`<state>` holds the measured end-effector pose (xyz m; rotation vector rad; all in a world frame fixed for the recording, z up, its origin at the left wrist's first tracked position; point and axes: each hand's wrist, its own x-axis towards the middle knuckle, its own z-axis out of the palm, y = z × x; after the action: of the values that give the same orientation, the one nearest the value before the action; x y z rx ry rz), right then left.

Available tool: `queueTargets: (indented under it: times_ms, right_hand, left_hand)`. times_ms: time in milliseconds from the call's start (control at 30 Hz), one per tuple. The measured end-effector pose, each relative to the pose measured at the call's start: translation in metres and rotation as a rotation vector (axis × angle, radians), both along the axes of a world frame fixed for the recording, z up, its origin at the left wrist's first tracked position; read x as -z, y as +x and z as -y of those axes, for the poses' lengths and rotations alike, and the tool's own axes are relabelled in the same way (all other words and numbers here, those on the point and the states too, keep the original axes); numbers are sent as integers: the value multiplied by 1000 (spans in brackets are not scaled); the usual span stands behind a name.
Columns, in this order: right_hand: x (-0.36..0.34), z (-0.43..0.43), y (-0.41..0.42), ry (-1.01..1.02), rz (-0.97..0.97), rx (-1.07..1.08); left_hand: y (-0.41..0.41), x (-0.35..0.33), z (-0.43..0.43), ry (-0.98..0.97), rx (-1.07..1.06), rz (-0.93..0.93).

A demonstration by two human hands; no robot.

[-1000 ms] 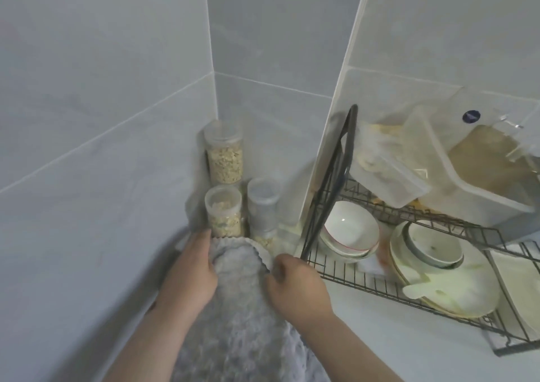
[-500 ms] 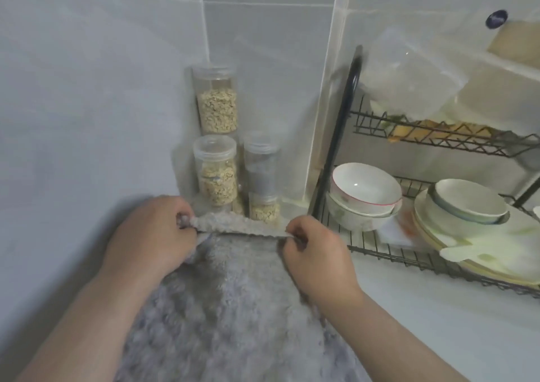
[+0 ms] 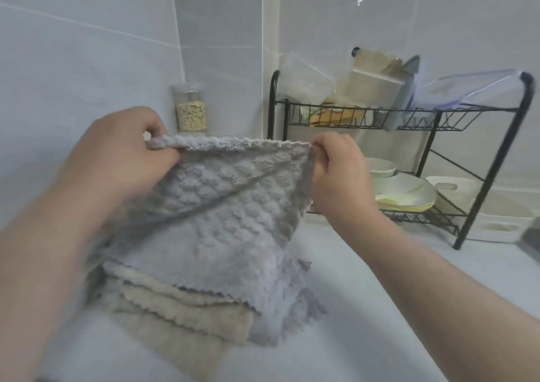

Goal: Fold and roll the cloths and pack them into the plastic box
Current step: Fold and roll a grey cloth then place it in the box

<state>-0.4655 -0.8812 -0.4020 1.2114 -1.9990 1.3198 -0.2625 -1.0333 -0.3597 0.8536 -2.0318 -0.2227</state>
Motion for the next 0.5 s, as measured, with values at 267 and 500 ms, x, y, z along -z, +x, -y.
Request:
queueTargets:
  times_ms: [267, 500]
  right_hand:
    - [-68, -143, -1, -146, 49, 91]
    - [-71, -222, -20, -21, 130, 294]
  left_hand:
    - [-8, -55, -101, 113, 416, -42]
    - [-49, -32, -141, 694, 782, -157]
